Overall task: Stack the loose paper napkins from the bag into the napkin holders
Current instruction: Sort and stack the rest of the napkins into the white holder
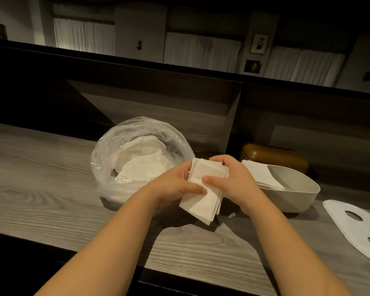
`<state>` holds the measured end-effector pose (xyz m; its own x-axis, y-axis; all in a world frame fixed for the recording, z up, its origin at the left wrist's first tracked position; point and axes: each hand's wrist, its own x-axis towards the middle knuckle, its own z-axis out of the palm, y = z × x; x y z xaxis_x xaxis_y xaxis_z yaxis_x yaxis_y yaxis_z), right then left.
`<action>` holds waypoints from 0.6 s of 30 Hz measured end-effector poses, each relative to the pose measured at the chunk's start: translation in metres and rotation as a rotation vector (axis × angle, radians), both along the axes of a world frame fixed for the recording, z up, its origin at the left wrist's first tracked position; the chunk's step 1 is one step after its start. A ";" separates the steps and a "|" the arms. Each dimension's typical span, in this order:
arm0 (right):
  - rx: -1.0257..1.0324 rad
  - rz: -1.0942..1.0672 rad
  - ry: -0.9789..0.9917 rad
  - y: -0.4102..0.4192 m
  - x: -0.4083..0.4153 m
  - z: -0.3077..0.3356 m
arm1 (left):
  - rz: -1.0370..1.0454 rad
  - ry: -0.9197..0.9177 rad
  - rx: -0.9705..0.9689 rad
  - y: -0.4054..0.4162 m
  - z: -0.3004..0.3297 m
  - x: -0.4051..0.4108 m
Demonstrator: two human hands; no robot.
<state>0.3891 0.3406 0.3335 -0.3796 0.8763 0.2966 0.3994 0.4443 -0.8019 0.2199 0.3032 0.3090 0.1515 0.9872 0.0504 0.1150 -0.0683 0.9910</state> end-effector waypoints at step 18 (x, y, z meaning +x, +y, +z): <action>-0.186 0.027 0.262 -0.017 0.030 -0.037 | -0.035 0.153 0.241 -0.004 -0.016 0.016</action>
